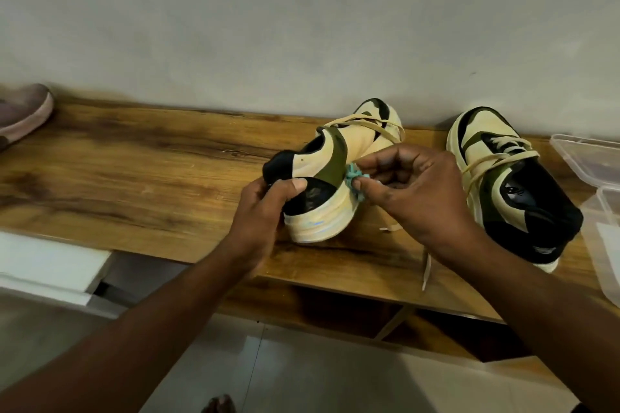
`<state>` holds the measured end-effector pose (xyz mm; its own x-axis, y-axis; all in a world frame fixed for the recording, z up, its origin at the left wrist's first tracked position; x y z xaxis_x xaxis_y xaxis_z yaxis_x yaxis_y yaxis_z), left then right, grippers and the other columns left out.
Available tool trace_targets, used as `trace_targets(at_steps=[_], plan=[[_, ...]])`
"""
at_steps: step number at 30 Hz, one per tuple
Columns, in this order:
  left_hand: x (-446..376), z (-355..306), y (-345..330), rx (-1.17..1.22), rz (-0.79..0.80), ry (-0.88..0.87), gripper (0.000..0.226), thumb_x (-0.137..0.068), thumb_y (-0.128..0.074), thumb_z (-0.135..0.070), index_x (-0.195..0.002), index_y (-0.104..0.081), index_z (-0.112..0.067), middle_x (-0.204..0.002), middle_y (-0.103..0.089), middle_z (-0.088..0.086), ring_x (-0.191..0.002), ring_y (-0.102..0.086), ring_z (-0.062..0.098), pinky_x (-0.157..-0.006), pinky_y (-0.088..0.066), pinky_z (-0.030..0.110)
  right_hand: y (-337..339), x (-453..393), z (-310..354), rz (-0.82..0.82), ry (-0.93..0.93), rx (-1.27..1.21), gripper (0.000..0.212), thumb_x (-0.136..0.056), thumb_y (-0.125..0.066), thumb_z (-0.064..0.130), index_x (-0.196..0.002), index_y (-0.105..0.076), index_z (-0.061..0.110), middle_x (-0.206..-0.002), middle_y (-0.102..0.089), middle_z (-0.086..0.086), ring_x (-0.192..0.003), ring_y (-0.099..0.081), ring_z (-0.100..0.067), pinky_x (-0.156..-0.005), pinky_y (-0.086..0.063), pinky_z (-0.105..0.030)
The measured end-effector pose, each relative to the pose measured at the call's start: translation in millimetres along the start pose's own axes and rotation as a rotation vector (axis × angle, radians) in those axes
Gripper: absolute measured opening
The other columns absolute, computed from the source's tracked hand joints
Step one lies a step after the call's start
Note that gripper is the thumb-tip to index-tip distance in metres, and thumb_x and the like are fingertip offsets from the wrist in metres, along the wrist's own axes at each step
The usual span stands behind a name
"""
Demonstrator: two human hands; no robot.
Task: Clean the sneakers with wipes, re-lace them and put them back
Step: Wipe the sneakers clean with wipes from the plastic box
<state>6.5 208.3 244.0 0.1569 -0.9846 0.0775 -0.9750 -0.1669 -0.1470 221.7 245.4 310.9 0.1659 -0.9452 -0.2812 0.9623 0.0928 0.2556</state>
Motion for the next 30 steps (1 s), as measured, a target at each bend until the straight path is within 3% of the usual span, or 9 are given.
trace_targets(at_steps=[4,7,11,14,17,20,23,27,30], plan=[[4.3,1.1,-5.7,0.06,0.009,0.038,0.067,-0.074,-0.071,-0.043,-0.133,-0.067,-0.011,-0.128,-0.074,0.013,-0.124,-0.067,0.031,-0.112,-0.047,0.058,-21.3,16.4,35.8,-0.044,0.278,0.18,0.017,-0.082,-0.086,0.007,-0.098,-0.083,0.013,-0.094,-0.077,0.004,-0.082,-0.073,-0.01,-0.07,-0.062,-0.026],[5.8,-1.4,-3.1,0.112,-0.006,0.064,0.056,-0.085,-0.075,-0.039,-0.132,-0.067,-0.009,-0.125,-0.074,0.014,-0.118,-0.07,0.03,-0.103,-0.055,0.05,-46.1,35.8,58.7,0.032,0.499,0.297,0.018,-0.084,-0.085,0.004,-0.101,-0.082,0.008,-0.1,-0.074,-0.002,-0.087,-0.07,-0.008,-0.075,-0.057,-0.018],[10.3,-5.8,-2.9,0.084,-0.011,0.092,0.038,-0.093,-0.073,-0.036,-0.119,-0.074,-0.009,-0.106,-0.078,0.013,-0.102,-0.075,0.029,-0.089,-0.058,0.043,-84.2,64.9,68.1,0.19,0.714,0.528,0.015,-0.095,-0.075,0.005,-0.109,-0.078,0.0,-0.111,-0.071,-0.014,-0.1,-0.068,-0.021,-0.087,-0.056,-0.029],[12.0,-6.3,-6.0,0.075,0.005,0.115,0.03,-0.098,-0.069,-0.033,-0.116,-0.076,-0.01,-0.097,-0.077,0.009,-0.094,-0.074,0.028,-0.083,-0.058,0.041,-101.7,75.6,69.6,0.237,0.801,0.678,0.02,-0.096,-0.071,0.001,-0.115,-0.073,-0.006,-0.116,-0.068,-0.023,-0.104,-0.066,-0.033,-0.085,-0.059,-0.042],[11.0,-3.7,-6.7,0.078,-0.02,0.149,0.031,-0.098,-0.068,-0.037,-0.113,-0.078,-0.012,-0.1,-0.078,0.008,-0.096,-0.074,0.027,-0.087,-0.057,0.045,-94.1,66.2,74.1,0.197,0.76,0.718,0.015,-0.095,-0.071,0.002,-0.108,-0.074,-0.005,-0.111,-0.068,-0.02,-0.096,-0.066,-0.031,-0.078,-0.059,-0.041],[7.0,-0.7,-3.0,0.126,-0.077,0.153,0.023,-0.1,-0.065,-0.029,-0.114,-0.077,-0.016,-0.111,-0.08,0.004,-0.107,-0.074,0.02,-0.098,-0.056,0.042,-47.9,28.7,63.9,-0.008,0.502,0.605,0.012,-0.084,-0.08,0.002,-0.095,-0.08,0.007,-0.097,-0.072,-0.006,-0.081,-0.066,-0.016,-0.072,-0.056,-0.028],[3.8,1.0,1.1,0.147,-0.113,0.15,0.02,-0.1,-0.064,-0.025,-0.113,-0.077,-0.019,-0.114,-0.08,0.003,-0.114,-0.073,0.021,-0.108,-0.053,0.046,-17.0,9.0,44.1,-0.12,0.311,0.441,0.018,-0.079,-0.084,0.003,-0.091,-0.082,0.016,-0.089,-0.074,0.006,-0.078,-0.068,-0.005,-0.071,-0.058,-0.03],[3.8,0.6,3.4,0.145,-0.12,0.169,0.027,-0.098,-0.064,-0.029,-0.117,-0.076,-0.014,-0.11,-0.08,0.007,-0.104,-0.075,0.024,-0.095,-0.058,0.045,-53.3,37.1,60.9,0.021,0.461,0.352,0.017,-0.08,-0.085,0.002,-0.095,-0.081,0.009,-0.097,-0.075,0.0,-0.084,-0.069,-0.007,-0.075,-0.058,-0.02],[4.0,0.1,4.8,0.108,-0.095,0.166,0.025,-0.098,-0.064,-0.03,-0.109,-0.077,-0.013,-0.099,-0.079,0.007,-0.091,-0.073,0.022,-0.08,-0.058,0.039,-78.3,52.6,65.6,0.152,0.572,0.425,0.014,-0.085,-0.081,0.004,-0.099,-0.079,0.005,-0.102,-0.072,-0.005,-0.088,-0.068,-0.013,-0.074,-0.057,-0.026]])
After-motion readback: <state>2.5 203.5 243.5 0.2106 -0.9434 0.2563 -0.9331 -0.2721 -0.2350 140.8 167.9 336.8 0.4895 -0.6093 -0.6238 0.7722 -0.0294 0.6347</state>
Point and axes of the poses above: each hand's wrist, its own x-axis away from the middle knuckle, its own y-axis out of the back of the hand, z = x × y, the point moved 9 cm from there along -x, towards the middle knuckle
